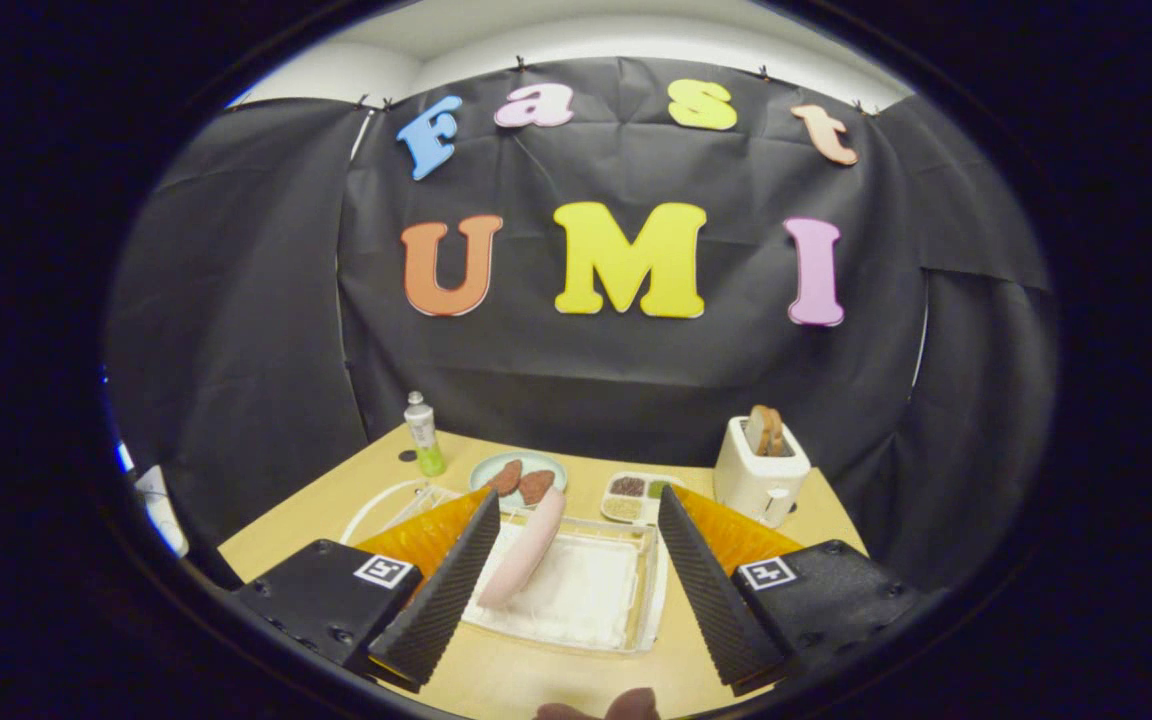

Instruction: Take the plate from the dish rack, then take the spoon from the basket and place it into the plate.

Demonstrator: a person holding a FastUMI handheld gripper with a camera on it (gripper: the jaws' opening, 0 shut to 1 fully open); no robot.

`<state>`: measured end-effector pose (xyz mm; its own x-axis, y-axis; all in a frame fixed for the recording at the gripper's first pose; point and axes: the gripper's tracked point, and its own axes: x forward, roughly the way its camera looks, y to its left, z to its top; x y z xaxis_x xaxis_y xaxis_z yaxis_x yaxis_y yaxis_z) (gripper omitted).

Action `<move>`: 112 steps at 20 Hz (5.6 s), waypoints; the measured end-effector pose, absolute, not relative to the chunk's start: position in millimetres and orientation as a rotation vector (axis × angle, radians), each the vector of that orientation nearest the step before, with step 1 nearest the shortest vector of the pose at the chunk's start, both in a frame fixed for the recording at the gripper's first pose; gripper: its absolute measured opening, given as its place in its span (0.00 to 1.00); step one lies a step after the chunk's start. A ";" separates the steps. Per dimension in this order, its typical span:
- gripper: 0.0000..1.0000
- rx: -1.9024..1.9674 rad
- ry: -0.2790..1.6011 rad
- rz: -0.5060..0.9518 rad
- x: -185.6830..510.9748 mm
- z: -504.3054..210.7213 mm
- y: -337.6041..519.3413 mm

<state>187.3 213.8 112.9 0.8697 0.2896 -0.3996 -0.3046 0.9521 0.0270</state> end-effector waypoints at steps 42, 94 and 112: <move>0.33 0.012 1.032 0.102 238.7 24.5 272.5; 0.99 0.085 0.376 0.071 68.8 -87.7 0.8; 0.84 0.177 0.312 0.093 207.6 -99.4 -102.6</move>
